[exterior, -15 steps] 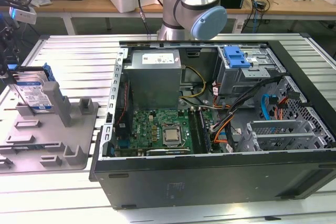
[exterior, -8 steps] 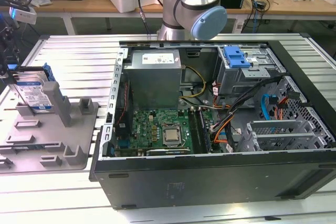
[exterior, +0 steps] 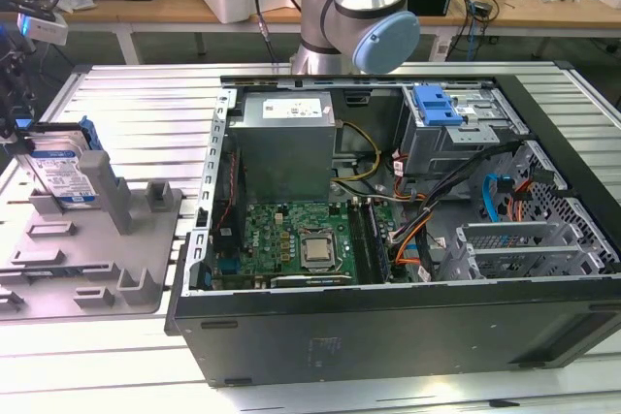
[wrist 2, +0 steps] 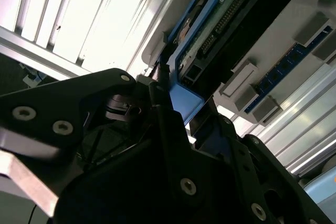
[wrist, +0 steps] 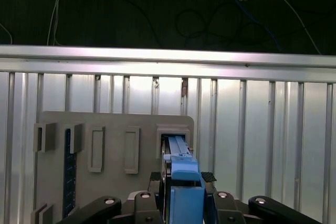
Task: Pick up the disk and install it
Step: 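Pick up the disk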
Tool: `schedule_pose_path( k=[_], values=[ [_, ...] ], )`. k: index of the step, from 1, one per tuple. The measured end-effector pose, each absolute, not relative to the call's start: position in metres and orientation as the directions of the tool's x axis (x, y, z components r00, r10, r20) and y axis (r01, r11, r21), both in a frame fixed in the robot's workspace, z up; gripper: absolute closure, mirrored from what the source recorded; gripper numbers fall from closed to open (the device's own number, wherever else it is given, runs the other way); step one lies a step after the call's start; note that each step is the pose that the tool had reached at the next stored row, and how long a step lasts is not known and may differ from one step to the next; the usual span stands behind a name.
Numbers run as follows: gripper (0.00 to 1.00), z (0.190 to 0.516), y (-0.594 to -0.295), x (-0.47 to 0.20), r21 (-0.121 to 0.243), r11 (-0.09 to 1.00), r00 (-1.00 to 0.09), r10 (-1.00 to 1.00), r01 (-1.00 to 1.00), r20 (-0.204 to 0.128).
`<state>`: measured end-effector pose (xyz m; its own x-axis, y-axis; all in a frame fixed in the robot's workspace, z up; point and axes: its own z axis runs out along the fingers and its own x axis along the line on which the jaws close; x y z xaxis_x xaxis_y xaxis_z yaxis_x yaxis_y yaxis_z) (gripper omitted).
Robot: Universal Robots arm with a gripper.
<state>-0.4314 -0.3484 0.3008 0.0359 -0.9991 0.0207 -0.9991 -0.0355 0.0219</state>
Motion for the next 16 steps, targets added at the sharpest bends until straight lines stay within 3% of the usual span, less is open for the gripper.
schedule_pose_path(
  k=[16],
  values=[
    [0.63, 0.2992, -0.3509, -0.4314, 0.022, -0.035, 0.036, -0.999, -0.999, 0.021]
  ],
)
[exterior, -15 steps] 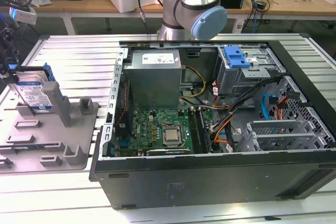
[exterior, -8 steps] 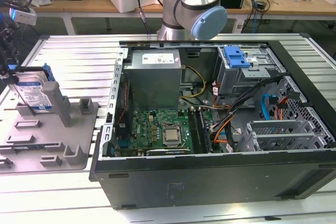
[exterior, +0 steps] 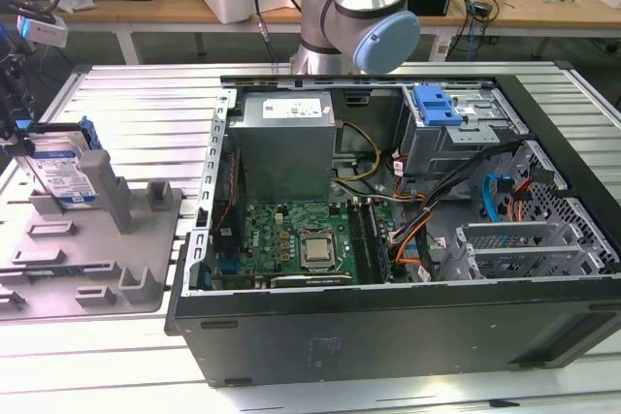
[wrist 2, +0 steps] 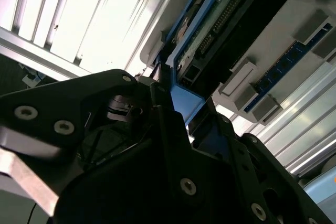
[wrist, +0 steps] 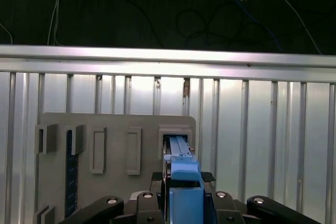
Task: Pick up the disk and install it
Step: 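Pick up the disk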
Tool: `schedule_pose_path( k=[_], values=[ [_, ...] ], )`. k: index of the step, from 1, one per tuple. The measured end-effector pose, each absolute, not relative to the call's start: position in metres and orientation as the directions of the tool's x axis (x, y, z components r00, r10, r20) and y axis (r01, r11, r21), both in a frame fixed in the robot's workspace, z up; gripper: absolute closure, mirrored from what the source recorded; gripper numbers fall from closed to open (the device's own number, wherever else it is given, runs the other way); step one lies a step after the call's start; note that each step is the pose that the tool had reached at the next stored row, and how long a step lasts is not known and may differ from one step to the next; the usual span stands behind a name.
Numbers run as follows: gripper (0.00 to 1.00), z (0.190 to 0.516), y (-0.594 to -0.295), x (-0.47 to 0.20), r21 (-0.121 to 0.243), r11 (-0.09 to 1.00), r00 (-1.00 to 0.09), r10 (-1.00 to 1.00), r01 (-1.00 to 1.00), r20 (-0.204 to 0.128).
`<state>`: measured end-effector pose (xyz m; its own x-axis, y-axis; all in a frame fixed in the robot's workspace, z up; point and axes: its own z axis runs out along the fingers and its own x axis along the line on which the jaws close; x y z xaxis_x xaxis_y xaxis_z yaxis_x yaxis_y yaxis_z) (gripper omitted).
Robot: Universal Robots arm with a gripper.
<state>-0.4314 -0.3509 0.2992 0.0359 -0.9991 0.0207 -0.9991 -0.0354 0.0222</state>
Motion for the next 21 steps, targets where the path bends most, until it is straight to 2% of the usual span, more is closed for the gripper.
schedule_pose_path(
  k=[21],
  values=[
    [0.63, 0.2994, -0.3517, -0.4314, 0.022, -0.035, 0.036, -0.999, -0.999, 0.021]
  ],
)
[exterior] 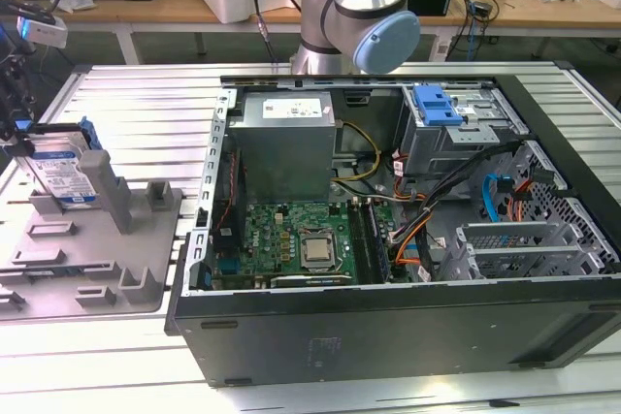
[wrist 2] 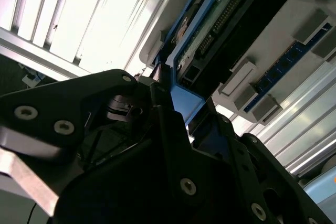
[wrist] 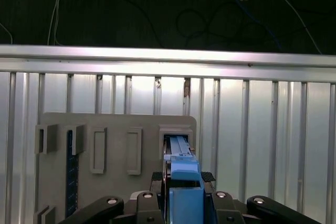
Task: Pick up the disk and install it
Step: 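Pick up the disk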
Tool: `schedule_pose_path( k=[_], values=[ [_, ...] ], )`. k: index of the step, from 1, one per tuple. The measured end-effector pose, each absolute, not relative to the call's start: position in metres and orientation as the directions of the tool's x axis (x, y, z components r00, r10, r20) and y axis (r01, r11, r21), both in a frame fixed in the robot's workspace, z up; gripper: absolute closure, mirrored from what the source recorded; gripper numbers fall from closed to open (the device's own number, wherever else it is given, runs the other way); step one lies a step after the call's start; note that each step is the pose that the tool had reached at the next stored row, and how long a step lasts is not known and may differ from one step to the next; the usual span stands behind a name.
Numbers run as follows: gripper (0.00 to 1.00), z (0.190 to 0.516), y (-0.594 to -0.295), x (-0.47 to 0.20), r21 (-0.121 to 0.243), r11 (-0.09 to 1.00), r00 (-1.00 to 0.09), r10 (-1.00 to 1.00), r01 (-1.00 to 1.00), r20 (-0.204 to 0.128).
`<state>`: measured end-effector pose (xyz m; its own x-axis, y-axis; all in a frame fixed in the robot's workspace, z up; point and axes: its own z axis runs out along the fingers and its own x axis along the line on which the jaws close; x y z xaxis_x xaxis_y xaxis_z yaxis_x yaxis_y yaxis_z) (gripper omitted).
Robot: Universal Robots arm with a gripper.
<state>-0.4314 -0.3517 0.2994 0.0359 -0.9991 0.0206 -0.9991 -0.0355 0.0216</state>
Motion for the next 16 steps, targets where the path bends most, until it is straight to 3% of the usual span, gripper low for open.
schedule_pose_path(
  k=[16],
  values=[
    [0.63, 0.315, -0.352, -0.431, 0.022, -0.035, 0.036, -0.999, -0.999, 0.021]
  ],
)
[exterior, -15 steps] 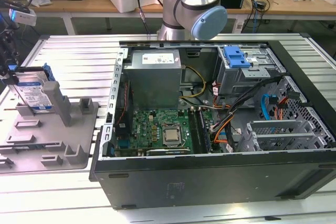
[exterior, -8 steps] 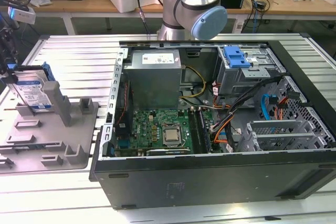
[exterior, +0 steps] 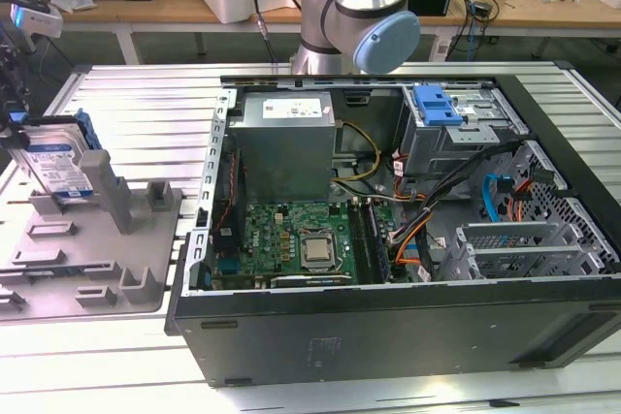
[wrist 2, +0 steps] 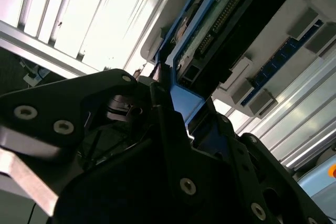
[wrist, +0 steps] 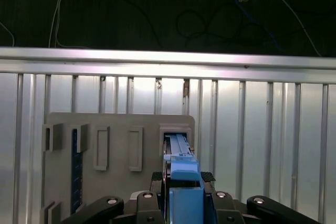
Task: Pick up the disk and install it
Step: 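Pick up the disk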
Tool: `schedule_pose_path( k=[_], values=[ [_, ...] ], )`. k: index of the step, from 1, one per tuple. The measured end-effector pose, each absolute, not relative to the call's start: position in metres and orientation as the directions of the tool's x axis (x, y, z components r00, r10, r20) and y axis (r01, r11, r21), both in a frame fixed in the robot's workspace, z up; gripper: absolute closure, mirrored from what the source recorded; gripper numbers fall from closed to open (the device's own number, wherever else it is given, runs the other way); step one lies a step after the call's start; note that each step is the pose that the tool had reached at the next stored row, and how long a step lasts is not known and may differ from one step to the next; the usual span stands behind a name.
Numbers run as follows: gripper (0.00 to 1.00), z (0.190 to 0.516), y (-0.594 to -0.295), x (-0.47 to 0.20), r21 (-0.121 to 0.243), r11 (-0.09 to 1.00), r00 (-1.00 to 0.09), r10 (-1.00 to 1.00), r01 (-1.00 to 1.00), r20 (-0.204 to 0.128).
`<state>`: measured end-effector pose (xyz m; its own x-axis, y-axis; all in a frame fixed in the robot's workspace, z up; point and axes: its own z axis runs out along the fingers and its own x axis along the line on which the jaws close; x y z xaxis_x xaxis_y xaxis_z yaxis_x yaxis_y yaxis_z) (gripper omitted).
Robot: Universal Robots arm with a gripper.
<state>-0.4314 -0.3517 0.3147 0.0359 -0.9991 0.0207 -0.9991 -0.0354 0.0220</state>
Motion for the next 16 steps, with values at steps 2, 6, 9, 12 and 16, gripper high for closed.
schedule_pose_path(
  k=[2, 6, 9, 12, 16],
  values=[
    [0.63, 0.318, -0.352, -0.431, 0.022, -0.035, 0.036, -0.999, -0.999, 0.021],
    [0.63, 0.323, -0.352, -0.431, 0.022, -0.035, 0.036, -0.999, -0.999, 0.021],
    [0.63, 0.326, -0.352, -0.431, 0.022, -0.035, 0.036, -0.999, -0.999, 0.021],
    [0.63, 0.333, -0.352, -0.431, 0.022, -0.035, 0.036, -0.999, -0.999, 0.021],
    [0.63, 0.339, -0.352, -0.431, 0.022, -0.035, 0.036, -0.999, -0.999, 0.021]
  ],
)
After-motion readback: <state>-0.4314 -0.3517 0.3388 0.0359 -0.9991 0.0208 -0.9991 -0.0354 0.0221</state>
